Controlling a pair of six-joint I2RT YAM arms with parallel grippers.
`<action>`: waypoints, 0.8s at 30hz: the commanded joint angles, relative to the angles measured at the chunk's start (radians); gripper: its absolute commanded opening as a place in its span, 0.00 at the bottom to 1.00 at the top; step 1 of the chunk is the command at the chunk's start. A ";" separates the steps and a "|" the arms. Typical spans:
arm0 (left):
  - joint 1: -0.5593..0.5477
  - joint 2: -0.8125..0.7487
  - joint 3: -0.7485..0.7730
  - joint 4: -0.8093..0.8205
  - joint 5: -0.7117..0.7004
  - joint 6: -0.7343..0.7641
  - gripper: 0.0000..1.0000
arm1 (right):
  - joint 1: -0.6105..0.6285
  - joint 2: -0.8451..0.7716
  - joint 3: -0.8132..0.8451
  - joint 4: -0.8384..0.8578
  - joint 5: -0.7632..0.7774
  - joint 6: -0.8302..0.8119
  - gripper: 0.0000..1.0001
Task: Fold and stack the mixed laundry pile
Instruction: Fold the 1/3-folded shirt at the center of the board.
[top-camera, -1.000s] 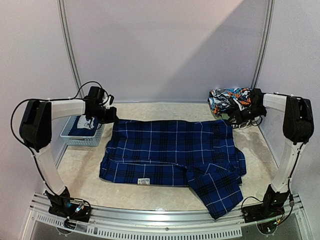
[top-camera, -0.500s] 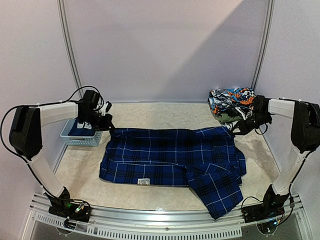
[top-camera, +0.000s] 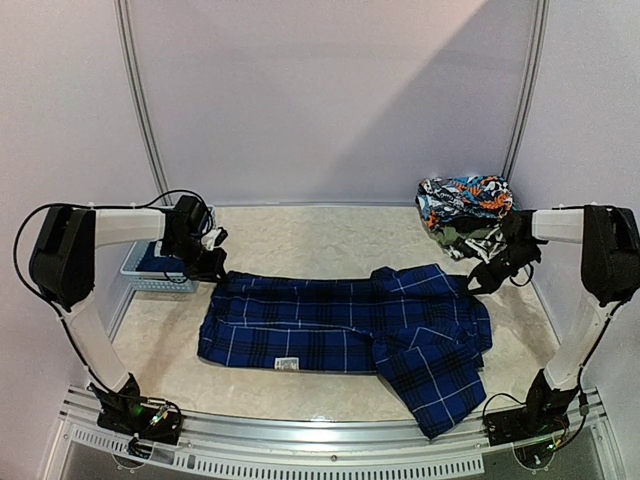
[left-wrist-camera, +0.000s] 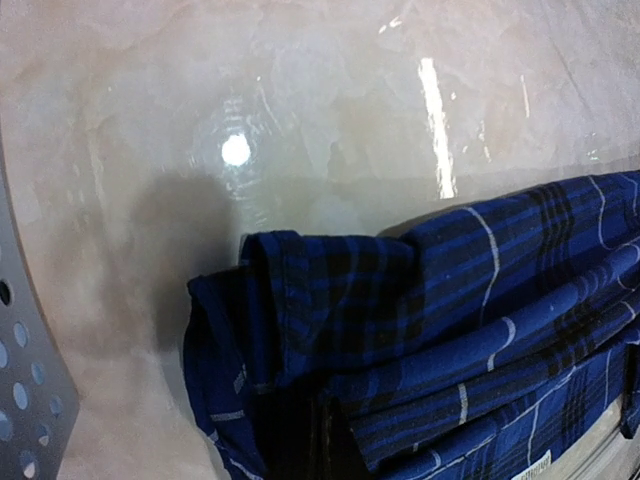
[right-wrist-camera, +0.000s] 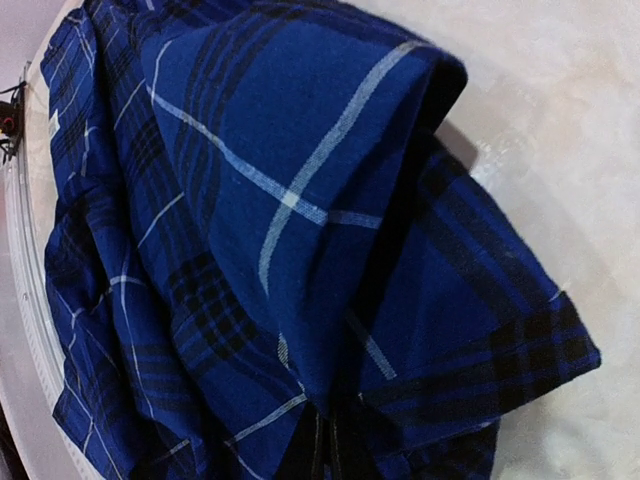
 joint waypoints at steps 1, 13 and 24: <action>0.018 0.025 -0.006 -0.071 -0.048 0.034 0.00 | 0.013 0.001 -0.053 -0.028 0.050 -0.082 0.03; 0.017 0.064 -0.011 -0.130 -0.006 0.049 0.06 | 0.024 -0.021 -0.143 0.012 0.117 -0.159 0.08; -0.033 -0.078 0.171 -0.220 -0.089 0.042 0.38 | 0.003 -0.105 0.053 -0.176 0.070 -0.165 0.51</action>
